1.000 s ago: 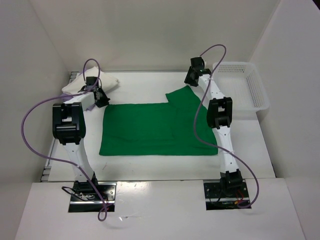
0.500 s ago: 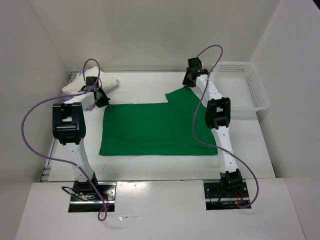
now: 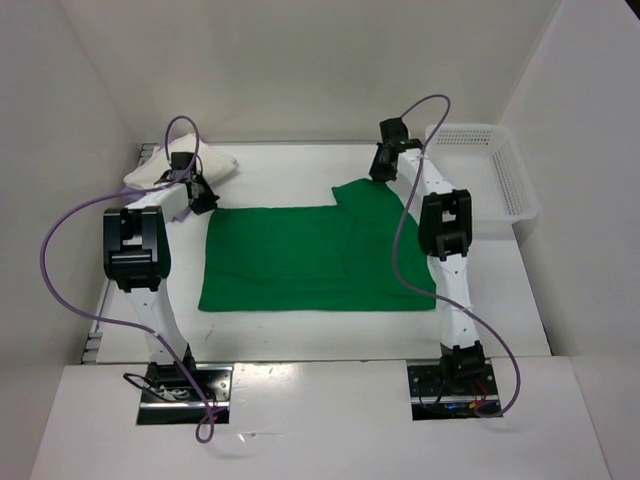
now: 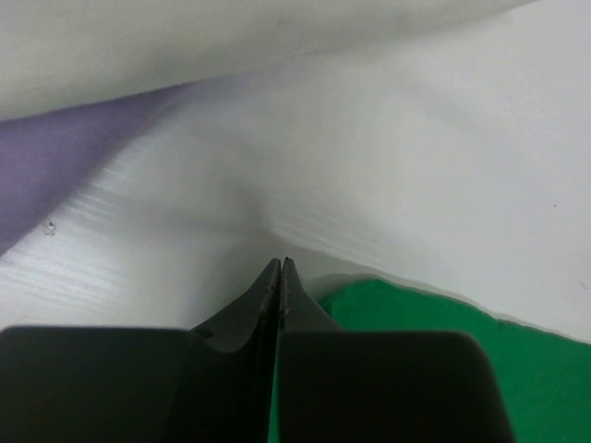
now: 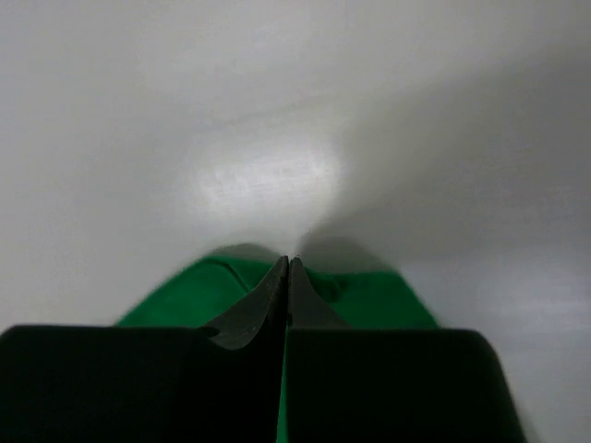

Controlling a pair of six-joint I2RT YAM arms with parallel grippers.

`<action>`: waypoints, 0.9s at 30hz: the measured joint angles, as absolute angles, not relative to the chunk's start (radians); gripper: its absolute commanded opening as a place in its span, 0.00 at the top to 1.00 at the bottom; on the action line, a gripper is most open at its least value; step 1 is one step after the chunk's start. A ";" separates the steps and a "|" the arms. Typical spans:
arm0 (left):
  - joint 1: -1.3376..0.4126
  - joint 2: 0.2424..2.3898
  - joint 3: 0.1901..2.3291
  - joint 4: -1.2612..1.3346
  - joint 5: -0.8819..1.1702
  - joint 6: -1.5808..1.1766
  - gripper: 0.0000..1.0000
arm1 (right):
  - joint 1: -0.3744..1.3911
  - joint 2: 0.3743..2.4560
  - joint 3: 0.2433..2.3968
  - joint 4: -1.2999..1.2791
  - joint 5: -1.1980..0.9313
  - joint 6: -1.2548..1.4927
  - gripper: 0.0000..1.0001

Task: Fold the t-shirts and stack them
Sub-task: Grap the side of the flattened tshirt furthest away from the robot with both arms, then fold the other side of the tshirt into a rectangle

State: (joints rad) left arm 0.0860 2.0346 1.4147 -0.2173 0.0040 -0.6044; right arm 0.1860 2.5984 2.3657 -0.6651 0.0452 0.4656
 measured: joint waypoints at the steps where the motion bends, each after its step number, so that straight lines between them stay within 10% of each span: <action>1: 0.086 2.026 1.413 -0.220 0.001 -0.603 1.00 | 0.184 2.559 2.310 -0.672 0.039 0.467 1.00; 27: 0.121 1.629 1.067 -0.197 0.011 -0.580 1.00 | 0.100 1.522 1.159 -0.542 -0.015 0.499 1.00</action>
